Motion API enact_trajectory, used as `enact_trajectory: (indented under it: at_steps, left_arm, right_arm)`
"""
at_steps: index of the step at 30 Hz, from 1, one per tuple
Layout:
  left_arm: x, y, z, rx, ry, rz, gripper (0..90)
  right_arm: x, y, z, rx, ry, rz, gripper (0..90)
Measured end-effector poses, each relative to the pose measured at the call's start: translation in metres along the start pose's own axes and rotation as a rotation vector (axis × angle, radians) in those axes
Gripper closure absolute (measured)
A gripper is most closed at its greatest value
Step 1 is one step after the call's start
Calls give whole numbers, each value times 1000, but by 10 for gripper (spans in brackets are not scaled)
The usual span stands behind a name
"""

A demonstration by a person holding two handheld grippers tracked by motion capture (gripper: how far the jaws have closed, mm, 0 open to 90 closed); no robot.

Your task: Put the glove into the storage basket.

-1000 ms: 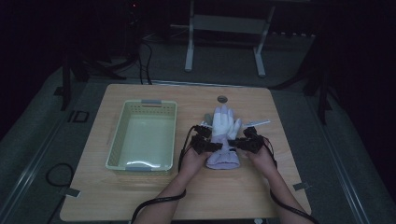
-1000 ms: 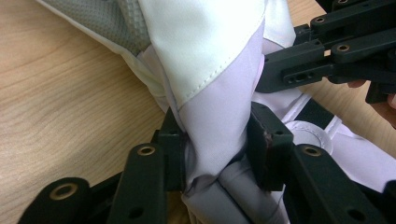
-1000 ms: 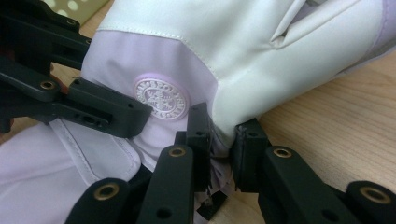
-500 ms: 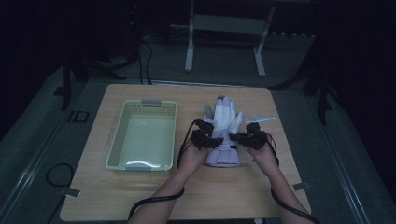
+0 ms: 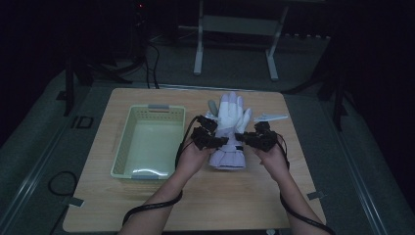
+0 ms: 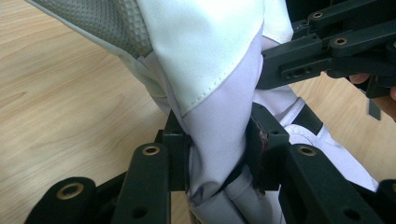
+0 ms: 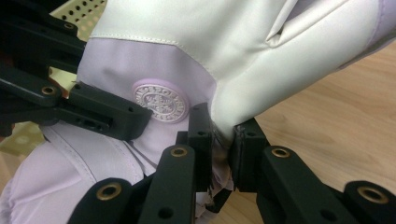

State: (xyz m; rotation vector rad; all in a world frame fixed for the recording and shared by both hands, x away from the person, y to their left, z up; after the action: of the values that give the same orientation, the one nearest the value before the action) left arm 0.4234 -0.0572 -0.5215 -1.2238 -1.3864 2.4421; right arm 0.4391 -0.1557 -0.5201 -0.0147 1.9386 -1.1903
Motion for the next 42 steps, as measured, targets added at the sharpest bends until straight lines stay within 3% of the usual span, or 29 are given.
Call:
enact_trajectory:
  at_steps: [19,26,33,42]
  left_arm:
    - [13,-51,-22,-52,5,-28,653]
    - [24,-69,-38,-46,-20,-21,653]
    - [29,-94,-52,-76,-23,-8,653]
    - [49,-123,-77,-112,-49,-19,653]
  right_arm:
    - [-32,9,-46,-44,-28,10,803]
    - [-45,20,-67,-50,-38,0,803]
    - [-62,26,-88,-66,-55,7,803]
    - [-81,47,-121,-91,-93,-11,803]
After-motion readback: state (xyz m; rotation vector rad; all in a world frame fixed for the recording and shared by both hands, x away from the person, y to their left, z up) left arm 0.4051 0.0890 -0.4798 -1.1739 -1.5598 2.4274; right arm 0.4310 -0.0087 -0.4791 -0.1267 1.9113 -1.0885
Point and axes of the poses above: each handheld gripper's, and its own axes: y roughly forward along the jaws, x roughly out of its underside, z roughly to its right, the point moved 10 cm from there along y, roughly forward along the jaws, and after that the axes turned 9 degrees about -z, right-handed, at the moved point
